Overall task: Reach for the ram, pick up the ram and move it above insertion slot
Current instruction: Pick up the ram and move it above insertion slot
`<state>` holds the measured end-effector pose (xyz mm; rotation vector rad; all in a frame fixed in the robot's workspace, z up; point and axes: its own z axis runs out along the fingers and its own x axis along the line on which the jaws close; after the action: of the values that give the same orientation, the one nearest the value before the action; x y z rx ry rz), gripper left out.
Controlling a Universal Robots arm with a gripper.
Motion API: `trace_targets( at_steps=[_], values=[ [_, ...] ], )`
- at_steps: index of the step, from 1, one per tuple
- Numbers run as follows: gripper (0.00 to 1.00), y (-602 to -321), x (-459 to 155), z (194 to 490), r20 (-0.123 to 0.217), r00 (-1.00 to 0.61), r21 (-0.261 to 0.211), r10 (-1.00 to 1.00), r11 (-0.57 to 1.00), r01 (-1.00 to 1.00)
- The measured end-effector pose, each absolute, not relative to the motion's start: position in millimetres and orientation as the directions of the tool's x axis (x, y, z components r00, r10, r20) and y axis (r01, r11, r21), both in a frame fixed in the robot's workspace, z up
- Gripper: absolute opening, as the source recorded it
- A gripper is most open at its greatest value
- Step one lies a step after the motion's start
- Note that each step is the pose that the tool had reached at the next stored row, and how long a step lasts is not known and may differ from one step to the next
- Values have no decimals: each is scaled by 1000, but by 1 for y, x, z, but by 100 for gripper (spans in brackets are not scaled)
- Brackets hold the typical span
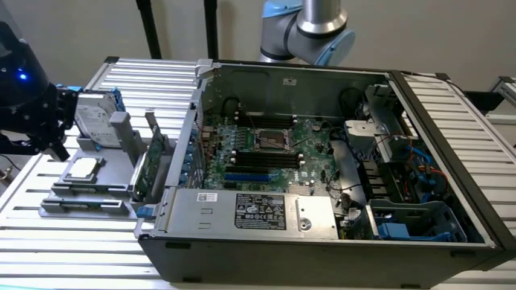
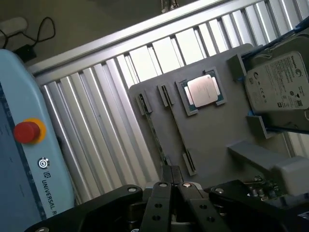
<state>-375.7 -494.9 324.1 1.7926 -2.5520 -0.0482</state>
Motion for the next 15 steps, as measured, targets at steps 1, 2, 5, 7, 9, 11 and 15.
trace_targets(
  at_steps=[1,2,5,7,9,11,15],
  values=[
    [11,-495,-376,324,1,-321,38,-947,321,-946],
    [11,-495,-376,323,1,-304,38,-953,304,-952],
    [11,-495,-376,323,1,-252,38,-968,252,-967],
    [11,-495,-376,322,1,-217,38,-976,217,-976],
    [11,-495,-376,322,1,-180,38,-984,180,-983],
    [11,-495,-376,321,1,-145,38,-989,145,-989],
    [11,-495,-376,321,1,-73,38,-997,73,-997]
  ],
)
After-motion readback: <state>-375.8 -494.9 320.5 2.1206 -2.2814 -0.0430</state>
